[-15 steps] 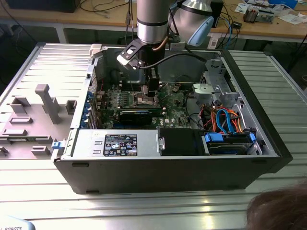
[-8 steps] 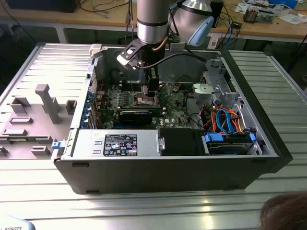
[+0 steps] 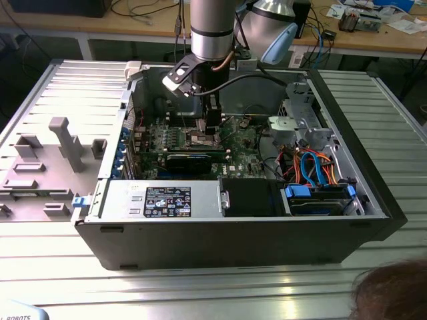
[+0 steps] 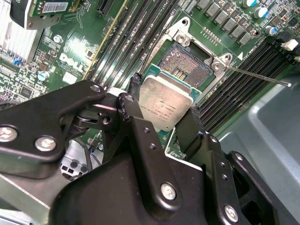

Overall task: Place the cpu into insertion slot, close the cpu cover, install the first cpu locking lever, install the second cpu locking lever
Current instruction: 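Place the cpu into insertion slot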

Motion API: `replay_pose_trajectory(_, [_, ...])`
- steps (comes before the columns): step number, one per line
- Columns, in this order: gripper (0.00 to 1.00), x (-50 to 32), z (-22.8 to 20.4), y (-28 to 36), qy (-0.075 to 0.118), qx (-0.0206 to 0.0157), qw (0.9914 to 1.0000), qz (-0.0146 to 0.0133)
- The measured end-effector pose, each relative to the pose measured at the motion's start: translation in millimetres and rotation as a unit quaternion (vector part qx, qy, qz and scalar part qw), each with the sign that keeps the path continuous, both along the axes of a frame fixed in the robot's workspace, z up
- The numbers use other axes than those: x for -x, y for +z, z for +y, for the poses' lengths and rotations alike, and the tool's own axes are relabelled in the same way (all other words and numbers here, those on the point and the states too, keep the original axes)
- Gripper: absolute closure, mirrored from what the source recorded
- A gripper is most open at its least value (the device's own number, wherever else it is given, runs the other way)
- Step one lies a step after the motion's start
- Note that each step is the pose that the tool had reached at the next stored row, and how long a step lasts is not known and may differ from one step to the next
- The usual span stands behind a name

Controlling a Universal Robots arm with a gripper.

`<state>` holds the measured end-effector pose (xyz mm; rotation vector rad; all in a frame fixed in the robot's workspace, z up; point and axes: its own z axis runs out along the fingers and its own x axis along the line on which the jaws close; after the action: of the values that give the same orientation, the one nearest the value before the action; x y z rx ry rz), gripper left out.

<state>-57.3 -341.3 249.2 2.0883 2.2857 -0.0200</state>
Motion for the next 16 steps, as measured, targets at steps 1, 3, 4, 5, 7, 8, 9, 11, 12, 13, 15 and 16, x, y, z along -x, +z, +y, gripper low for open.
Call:
replay_pose_trajectory(1, [0.45, 0.0, 0.0, 0.0, 0.000, 0.0000, 1.00000, 0.0000])
replay_pose_trajectory(3, [0.45, 0.0, 0.0, 0.0, -0.001, 0.0000, 1.00000, 0.0000])
replay_pose_trajectory(4, [0.45, 0.0, 0.0, 0.0, -0.001, 0.0001, 1.00000, 0.0000])
replay_pose_trajectory(5, [0.45, 0.0, 0.0, -0.1, -0.002, 0.0001, 1.00000, 0.0000])
replay_pose_trajectory(7, [0.45, 0.0, 0.0, -0.1, -0.003, 0.0001, 0.99999, 0.0000])
replay_pose_trajectory(8, [0.45, 0.0, 0.0, -0.2, -0.004, 0.0003, 0.99999, 0.0000])
replay_pose_trajectory(9, [0.45, 0.0, 0.0, -0.3, -0.006, 0.0003, 0.99998, 0.0000])
replay_pose_trajectory(11, [0.45, 0.1, 0.0, -0.4, -0.011, 0.0003, 0.99994, 0.0000])
replay_pose_trajectory(12, [0.45, 0.1, 0.0, -0.5, -0.013, 0.0003, 0.99992, 0.0000])
replay_pose_trajectory(13, [0.45, 0.1, 0.0, -0.6, -0.015, 0.0003, 0.99988, 0.0000])
replay_pose_trajectory(15, [0.45, 0.1, 0.0, -0.6, -0.017, 0.0003, 0.99985, 0.0000])
replay_pose_trajectory(16, [0.45, 0.1, 0.0, -0.7, -0.018, 0.0003, 0.99984, 0.0000])
